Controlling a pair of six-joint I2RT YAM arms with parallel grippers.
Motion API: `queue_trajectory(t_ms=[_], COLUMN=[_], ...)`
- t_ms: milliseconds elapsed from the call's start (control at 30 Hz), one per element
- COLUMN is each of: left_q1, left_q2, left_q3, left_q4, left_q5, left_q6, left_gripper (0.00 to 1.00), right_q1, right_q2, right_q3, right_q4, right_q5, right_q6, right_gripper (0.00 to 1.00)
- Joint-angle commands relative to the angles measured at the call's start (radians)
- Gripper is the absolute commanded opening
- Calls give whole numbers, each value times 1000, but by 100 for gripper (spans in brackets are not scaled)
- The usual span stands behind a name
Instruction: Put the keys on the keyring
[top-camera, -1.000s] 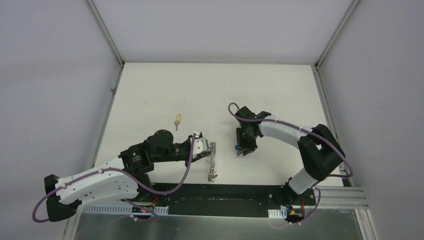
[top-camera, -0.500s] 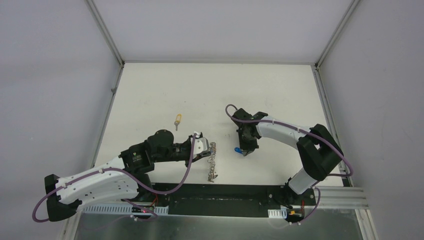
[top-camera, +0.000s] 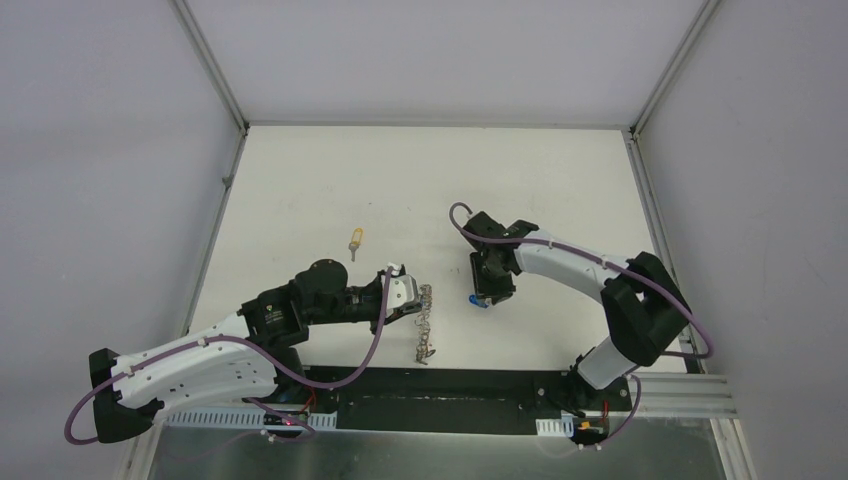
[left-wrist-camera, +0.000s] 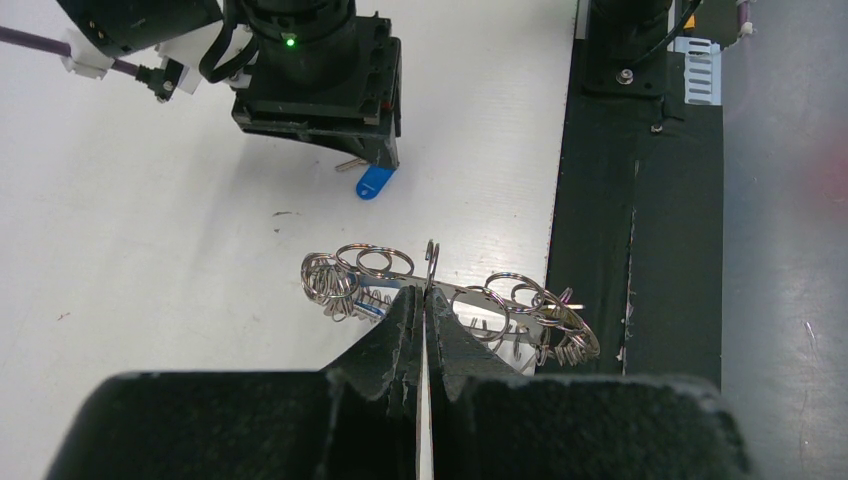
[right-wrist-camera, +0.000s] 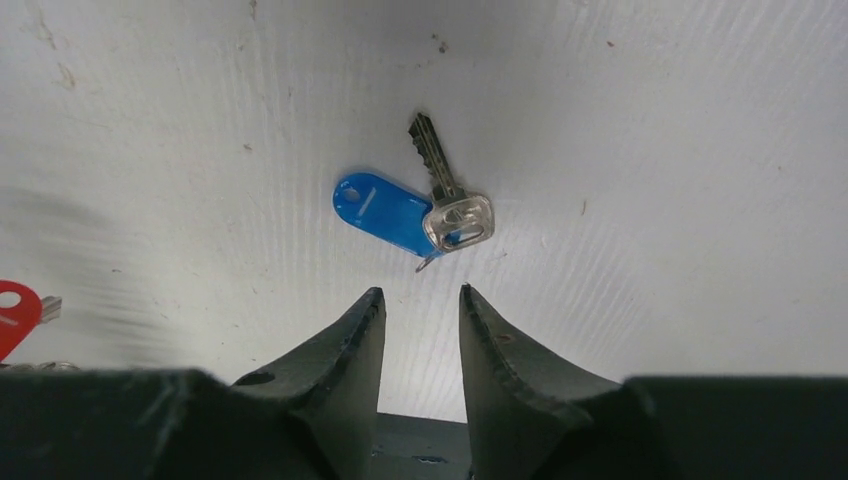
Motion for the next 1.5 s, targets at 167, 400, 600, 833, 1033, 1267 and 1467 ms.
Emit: queue_trajectory(t_ms=[167, 400, 600, 833, 1033, 1267, 1467], left_q1=[3, 2, 3, 2, 3, 3, 3], left_q2=[-12, -6, -5, -5, 19, 68, 128], left_q3=[4, 5, 9, 16, 32, 60, 90], left_q4=[57, 57, 57, 48, 47, 51, 49], left_q5=[22, 21, 19, 18, 21, -8, -92], left_q6=[-6, -3, 2, 8, 4, -24, -90], left_gripper=[0, 0, 0, 0, 0, 0, 0], right_q1=[30, 35, 35, 35, 33, 31, 21], right_q2=[79, 31, -21, -153, -297, -385, -421], right_q3=[67, 68, 69, 56, 50, 134, 140], right_q4=[-31, -55, -74, -35, 53, 51, 70], right_q5=[70, 105, 128, 96, -83, -150, -219], right_q6=[5, -5, -36, -153, -314, -345, -411], right_gripper=[23, 0, 0, 0, 0, 0, 0])
